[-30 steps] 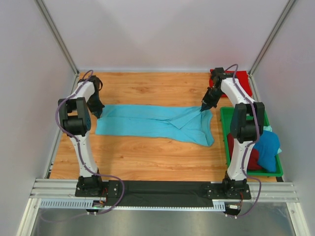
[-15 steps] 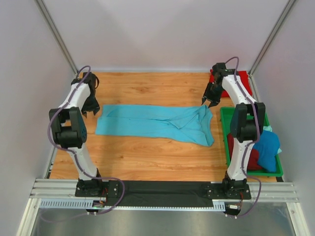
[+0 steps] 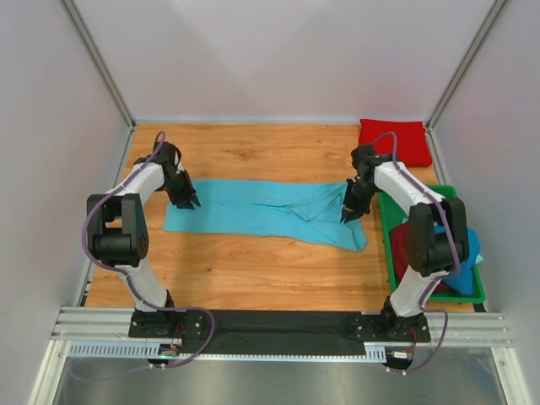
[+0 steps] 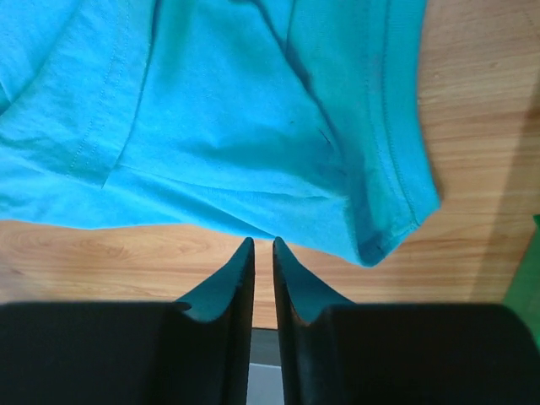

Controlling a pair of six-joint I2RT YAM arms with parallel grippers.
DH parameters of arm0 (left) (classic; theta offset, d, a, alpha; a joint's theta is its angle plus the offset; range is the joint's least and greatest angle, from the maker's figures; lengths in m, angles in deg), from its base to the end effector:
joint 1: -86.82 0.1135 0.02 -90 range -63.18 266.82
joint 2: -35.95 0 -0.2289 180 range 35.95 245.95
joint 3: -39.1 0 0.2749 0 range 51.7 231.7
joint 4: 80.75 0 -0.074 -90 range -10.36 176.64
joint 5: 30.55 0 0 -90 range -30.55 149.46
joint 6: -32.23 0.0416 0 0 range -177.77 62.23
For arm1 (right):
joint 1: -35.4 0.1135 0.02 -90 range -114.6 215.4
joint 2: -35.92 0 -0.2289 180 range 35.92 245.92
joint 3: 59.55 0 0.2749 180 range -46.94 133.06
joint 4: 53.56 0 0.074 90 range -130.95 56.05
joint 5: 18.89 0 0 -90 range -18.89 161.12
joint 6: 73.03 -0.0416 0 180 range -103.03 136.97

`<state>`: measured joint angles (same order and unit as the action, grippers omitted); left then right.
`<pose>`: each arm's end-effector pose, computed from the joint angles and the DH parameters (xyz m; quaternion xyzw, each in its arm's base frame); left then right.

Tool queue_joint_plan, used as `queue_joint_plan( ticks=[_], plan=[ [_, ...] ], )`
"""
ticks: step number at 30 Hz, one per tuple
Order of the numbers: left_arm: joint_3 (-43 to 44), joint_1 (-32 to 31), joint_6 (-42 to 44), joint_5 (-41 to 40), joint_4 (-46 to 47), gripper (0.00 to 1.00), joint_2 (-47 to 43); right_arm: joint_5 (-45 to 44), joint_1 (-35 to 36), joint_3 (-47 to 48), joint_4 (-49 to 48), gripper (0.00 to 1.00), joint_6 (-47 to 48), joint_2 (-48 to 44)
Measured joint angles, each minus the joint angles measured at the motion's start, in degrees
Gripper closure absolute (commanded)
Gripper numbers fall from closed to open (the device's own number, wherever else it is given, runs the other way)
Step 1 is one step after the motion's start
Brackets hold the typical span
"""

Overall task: Fold and stack the t-shirts
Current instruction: Fold the tshirt

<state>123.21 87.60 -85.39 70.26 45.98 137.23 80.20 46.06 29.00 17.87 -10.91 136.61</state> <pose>0.3659 -0.0028 0.1486 -0.2252 0.9550 -0.1295 0.1429 0.3369 0.0701 0.1663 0.1446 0.9847 0.0931 0.0267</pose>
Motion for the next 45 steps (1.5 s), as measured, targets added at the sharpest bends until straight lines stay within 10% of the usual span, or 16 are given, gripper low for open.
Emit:
queue_joint_plan(
  ticks=[14,23,45],
  plan=[
    [-2.12,0.48,-0.52,-1.66,-1.31,0.65,5.84,-10.08,0.55,-8.98,-5.05,0.76,-2.75,4.37],
    [-7.8,0.09,1.22,-6.23,-2.49,0.6,0.26,-19.87,2.19,-3.65,-1.64,0.53,-0.74,2.93],
    [-12.24,-3.06,2.25,-6.64,-6.73,0.58,-20.46,9.38,11.82,-6.29,-24.06,0.65,-21.0,2.19]
  ],
)
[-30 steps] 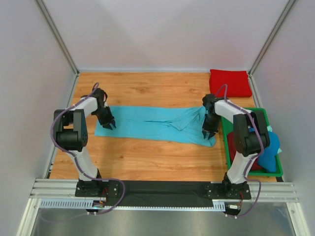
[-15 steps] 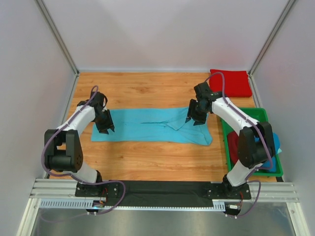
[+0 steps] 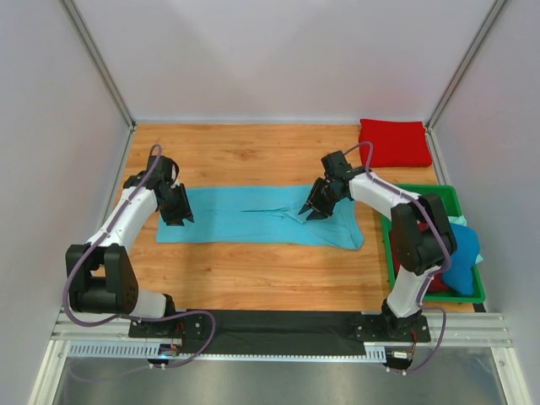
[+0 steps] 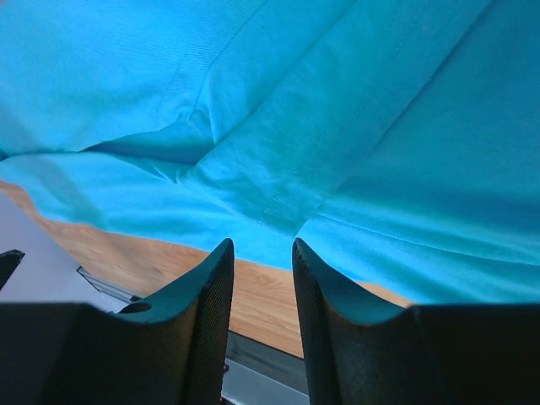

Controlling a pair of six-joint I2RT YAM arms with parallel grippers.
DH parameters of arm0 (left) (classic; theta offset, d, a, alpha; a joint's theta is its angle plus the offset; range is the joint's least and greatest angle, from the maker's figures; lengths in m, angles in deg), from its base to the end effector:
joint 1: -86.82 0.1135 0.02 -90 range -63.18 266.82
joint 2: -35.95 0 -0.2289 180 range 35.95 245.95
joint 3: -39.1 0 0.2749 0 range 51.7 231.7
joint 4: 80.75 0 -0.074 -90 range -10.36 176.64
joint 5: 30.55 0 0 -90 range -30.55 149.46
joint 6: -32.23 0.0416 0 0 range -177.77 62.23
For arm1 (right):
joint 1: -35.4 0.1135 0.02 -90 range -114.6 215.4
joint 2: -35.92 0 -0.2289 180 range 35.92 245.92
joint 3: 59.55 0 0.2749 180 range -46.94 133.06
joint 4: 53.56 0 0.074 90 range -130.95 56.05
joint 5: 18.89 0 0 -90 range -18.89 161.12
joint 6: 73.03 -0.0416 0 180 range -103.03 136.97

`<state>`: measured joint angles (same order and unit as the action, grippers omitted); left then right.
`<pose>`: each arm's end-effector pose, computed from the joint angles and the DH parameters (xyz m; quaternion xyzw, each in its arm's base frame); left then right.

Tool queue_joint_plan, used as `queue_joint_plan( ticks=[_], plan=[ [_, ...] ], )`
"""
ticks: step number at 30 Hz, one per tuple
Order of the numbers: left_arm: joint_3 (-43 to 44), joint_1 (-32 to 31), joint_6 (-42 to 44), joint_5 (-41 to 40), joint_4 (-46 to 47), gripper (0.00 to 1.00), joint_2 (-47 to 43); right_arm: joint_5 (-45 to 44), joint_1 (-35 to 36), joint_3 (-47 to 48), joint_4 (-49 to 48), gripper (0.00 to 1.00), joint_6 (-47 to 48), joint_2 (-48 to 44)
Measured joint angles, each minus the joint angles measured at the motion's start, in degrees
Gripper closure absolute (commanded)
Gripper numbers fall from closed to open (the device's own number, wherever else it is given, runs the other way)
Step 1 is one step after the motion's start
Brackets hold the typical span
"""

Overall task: Fold and stack the t-shirts
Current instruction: Fold the tshirt

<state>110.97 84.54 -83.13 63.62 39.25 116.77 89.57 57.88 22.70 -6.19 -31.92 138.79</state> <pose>0.2962 -0.0148 0.1889 -0.1900 0.9640 -0.0783 0.1687 0.3376 0.1539 0.1346 0.1915 0.9503 0.2378 0.0612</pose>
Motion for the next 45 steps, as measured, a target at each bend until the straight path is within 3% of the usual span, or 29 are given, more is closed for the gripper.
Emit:
queue_joint_plan(
  ticks=[16,18,23,28,30,31,34,38,40,45],
  plan=[
    [0.17,-0.07,0.09,1.01,-1.14,0.58,-0.09,-0.57,0.37,-0.17,-0.33,0.66,-2.75,4.52],
    [0.17,-0.07,0.15,1.01,-1.25,0.58,-0.09,-0.59,0.37,-0.17,-0.42,0.71,-2.8,5.16],
    [0.17,-0.07,0.2,0.94,-1.36,0.58,-0.11,-1.31,0.37,1.38,-0.13,0.96,-3.02,6.25],
    [0.79,-0.07,0.26,0.87,-1.7,0.58,-0.28,-2.14,0.39,10.19,0.79,0.99,-3.1,9.27],
    [1.01,-0.07,0.28,0.87,-1.7,0.58,-0.5,-2.56,0.44,15.1,0.35,0.91,-2.86,11.61],
    [1.03,-0.07,0.28,0.87,-1.68,0.58,-0.74,-2.64,0.46,17.94,0.02,0.71,-2.49,13.18],
    [1.01,-0.13,0.39,0.87,-1.75,0.53,-1.6,-3.69,0.59,22.45,-0.74,0.48,-0.2,15.15],
    [0.33,-0.28,0.68,0.85,-1.49,0.5,-3.19,-6.78,0.57,20.35,1.84,0.44,4.13,10.16],
    [0.13,-0.35,0.74,0.87,-1.36,0.42,-3.02,-8.28,0.57,20.28,4.61,0.44,6.05,7.41],
    [1.2,-1.57,1.99,1.33,-1.44,0.41,2.16,-14.34,0.57,19.74,12.04,0.44,7.96,1.84]
  ],
)
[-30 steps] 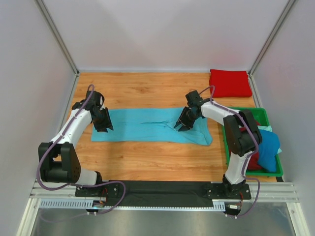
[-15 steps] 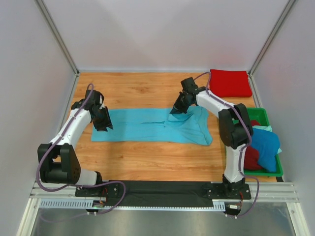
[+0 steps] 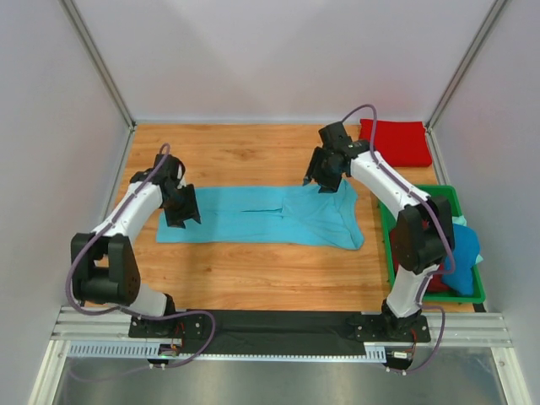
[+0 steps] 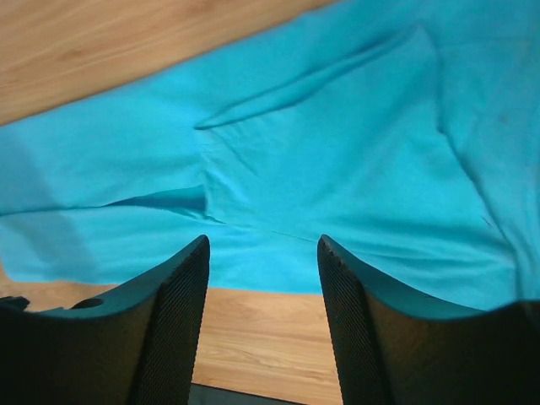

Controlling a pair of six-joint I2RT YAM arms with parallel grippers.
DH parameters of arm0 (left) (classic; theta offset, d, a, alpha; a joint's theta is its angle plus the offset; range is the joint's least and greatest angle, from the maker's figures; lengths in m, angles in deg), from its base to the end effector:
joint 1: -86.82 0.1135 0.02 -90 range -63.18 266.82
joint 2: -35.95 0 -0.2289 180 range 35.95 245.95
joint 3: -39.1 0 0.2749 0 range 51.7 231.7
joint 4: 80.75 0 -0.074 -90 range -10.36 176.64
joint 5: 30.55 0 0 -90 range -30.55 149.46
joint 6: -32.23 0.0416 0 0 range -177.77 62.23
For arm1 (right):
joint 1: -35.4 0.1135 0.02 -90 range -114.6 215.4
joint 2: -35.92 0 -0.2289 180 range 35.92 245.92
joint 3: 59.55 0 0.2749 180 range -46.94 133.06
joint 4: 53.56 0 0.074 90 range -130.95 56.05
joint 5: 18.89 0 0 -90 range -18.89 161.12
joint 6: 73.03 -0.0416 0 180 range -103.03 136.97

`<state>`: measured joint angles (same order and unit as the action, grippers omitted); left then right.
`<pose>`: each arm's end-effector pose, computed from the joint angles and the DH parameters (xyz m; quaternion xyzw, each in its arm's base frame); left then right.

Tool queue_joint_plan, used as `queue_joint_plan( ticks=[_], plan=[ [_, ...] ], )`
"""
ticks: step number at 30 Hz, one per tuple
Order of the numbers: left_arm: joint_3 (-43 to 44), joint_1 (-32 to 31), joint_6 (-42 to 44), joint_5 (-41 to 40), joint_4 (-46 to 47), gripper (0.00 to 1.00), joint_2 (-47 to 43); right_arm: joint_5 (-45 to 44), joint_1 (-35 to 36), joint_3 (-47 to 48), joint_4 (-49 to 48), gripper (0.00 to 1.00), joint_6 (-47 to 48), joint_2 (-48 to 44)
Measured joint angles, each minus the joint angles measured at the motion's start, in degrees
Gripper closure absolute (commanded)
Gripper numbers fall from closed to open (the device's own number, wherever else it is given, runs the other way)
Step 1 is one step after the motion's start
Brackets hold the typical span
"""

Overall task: Fold and stack the t-shirts
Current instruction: Fold the tshirt

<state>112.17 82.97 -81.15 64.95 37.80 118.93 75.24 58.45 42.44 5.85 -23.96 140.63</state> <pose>0.2988 -0.0241 0.1840 -0.1595 0.9727 -0.0841 0.1461 0.3731 0.1620 0.2198 0.1422 0.9595 0.1572 0.1856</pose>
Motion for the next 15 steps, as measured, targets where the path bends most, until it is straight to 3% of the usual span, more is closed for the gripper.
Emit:
queue_joint_plan(
  ticks=[2,3,9,15],
  plan=[
    [1.84,-0.92,0.7,0.22,-0.2,0.41,4.59,-3.34,0.0,-0.83,2.82,0.32,-1.05,-0.15],
    [2.84,-1.33,1.01,0.37,-0.02,0.41,6.86,-4.37,0.0,-1.25,3.91,0.31,-2.01,0.26],
    [7.98,-2.99,2.73,1.11,-0.63,0.42,15.74,-6.93,0.07,-1.33,8.2,0.3,-7.54,7.02],
    [6.97,-3.26,2.6,3.06,-0.11,0.43,19.56,-9.62,0.42,-0.81,8.85,0.32,-10.88,12.24]
  ],
)
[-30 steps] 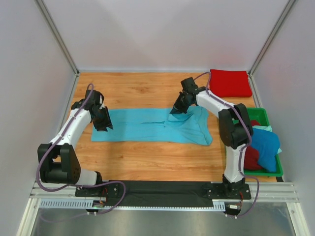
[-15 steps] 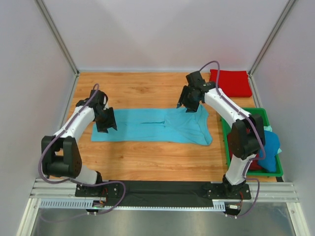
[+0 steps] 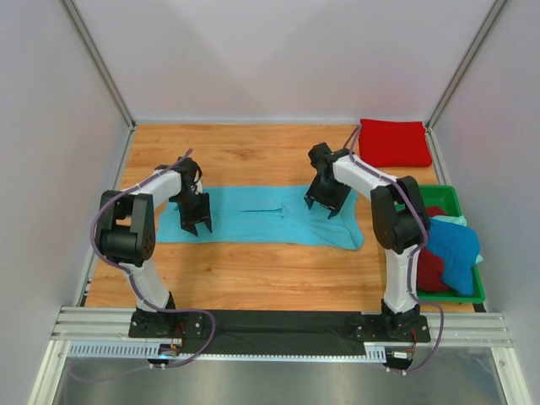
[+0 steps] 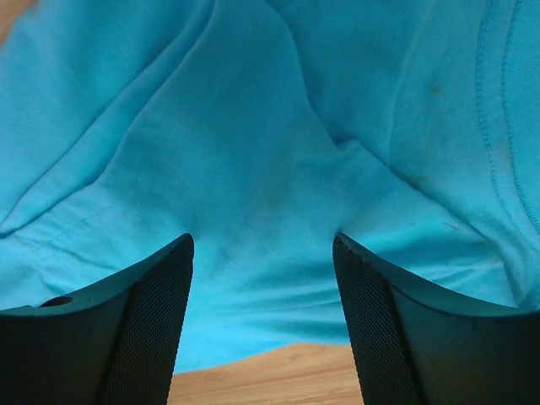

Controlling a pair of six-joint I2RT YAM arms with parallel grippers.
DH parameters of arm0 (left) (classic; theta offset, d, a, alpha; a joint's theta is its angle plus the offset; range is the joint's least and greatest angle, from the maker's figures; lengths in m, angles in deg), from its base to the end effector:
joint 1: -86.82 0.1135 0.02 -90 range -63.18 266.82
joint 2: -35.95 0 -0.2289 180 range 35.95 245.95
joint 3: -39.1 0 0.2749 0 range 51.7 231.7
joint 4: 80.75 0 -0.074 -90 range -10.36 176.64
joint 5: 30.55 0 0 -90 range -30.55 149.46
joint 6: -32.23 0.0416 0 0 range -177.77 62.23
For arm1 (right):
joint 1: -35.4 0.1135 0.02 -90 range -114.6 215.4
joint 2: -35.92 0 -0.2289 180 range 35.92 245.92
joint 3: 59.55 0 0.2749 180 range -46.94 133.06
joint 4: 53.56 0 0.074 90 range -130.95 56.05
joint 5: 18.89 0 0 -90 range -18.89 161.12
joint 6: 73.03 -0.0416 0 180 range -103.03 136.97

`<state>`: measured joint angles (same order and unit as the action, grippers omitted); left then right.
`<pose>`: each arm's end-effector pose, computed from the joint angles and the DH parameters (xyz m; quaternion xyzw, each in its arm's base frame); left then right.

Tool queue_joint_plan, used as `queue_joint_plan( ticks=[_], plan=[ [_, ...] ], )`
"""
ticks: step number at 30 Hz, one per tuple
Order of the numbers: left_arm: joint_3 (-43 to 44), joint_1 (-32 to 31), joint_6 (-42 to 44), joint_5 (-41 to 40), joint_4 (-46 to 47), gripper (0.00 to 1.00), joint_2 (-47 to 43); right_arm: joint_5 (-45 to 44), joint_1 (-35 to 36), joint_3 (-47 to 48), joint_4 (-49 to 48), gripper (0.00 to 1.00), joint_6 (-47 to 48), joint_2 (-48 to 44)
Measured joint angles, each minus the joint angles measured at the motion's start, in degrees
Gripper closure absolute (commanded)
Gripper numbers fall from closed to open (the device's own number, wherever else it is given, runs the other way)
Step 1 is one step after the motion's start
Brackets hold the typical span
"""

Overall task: Fold and stack the t-shirts
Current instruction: Fold the tshirt

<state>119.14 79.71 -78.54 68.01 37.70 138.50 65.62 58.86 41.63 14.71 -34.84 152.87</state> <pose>0.3323 -0.0477 0.1172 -0.1146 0.9893 -0.0848 0.0322 0.3688 0.1557 0.1280 0.2467 0.9665 -0.0062 0.0703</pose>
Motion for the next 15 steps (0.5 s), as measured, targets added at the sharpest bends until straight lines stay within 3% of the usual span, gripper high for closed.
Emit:
queue_joint_plan(
  ticks=[4,9,15],
  plan=[
    [-2.25,-0.02,-1.14,1.62,-0.7,0.43,1.9,-2.16,0.04,2.95,0.94,0.32,0.24,4.04],
    [-2.4,-1.75,-2.62,3.15,-1.79,0.44,2.23,-5.07,0.04,14.82,2.05,0.33,4.17,11.17],
    [-3.52,-9.25,-7.61,6.62,-2.45,0.44,2.47,-7.56,0.13,33.53,2.34,0.34,12.74,22.03]
  ],
)
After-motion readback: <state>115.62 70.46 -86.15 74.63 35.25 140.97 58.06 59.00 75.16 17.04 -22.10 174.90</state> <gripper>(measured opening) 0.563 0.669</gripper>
